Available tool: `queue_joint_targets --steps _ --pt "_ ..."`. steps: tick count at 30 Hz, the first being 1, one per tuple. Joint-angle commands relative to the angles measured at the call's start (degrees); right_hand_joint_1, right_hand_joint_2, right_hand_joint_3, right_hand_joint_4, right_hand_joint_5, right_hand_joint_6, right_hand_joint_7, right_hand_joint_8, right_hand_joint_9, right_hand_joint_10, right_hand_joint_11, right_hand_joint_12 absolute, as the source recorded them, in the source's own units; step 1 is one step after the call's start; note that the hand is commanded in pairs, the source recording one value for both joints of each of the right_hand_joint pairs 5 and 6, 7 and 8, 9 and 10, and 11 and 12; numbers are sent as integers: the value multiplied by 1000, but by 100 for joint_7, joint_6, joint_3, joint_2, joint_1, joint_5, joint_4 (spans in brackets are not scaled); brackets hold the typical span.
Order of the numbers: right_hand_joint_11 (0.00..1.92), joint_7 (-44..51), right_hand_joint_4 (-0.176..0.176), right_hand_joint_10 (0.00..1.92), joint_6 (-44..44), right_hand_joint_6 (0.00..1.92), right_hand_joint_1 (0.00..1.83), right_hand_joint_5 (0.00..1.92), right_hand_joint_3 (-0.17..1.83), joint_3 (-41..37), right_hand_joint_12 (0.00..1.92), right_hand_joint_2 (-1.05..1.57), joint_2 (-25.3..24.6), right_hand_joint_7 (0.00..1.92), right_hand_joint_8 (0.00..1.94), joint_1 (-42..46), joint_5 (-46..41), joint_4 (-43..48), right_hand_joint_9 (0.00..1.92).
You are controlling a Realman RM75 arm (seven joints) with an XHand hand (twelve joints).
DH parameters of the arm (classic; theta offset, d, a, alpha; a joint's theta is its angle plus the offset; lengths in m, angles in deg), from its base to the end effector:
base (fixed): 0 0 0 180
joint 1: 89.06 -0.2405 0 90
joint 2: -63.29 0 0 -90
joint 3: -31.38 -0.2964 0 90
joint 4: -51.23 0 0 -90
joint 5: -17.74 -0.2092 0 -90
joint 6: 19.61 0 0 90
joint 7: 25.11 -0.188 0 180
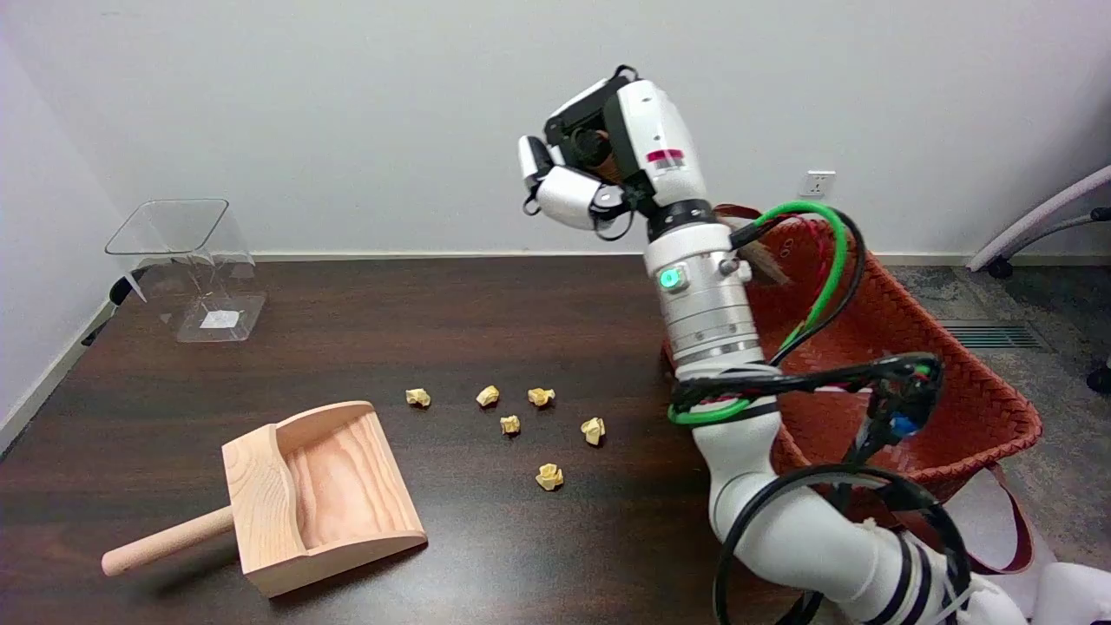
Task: Sweep the paper balls into the dustpan.
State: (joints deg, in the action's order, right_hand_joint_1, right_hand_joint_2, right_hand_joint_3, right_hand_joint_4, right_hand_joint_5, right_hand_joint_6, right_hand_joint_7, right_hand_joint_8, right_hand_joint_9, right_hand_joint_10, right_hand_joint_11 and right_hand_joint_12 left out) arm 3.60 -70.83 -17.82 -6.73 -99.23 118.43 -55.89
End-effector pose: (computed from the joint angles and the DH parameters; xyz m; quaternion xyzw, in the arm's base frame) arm -0.1341 -0.3538 0.2155 0.6691 -0.0751 0.4637 0.5759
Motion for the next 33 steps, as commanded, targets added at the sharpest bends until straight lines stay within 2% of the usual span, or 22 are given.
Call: queue_joint_targets --steps 1,9,15,22,33 --pt "1920 547 0 1920 75 1920 1236 1920 777 558 1920 1571 -664 1920 1920 32 259 -24 1920" --pt "1920 628 0 1920 74 1920 1239 1920 766 1006 1920 1571 -831 1920 1920 122 455 -4 1920" --pt "1920 674 0 1920 43 1920 1237 1920 783 1110 1920 1571 -1251 1920 1920 178 570 243 1920" --pt "1920 1082 0 1920 -440 1920 1233 1920 804 1141 1920 1571 -1850 1920 1920 -145 620 1037 1920" --pt "1920 1023 0 1920 -1946 1920 1232 1920 788 1414 1920 1571 -1882 1920 1920 -700 -134 2245 1920"
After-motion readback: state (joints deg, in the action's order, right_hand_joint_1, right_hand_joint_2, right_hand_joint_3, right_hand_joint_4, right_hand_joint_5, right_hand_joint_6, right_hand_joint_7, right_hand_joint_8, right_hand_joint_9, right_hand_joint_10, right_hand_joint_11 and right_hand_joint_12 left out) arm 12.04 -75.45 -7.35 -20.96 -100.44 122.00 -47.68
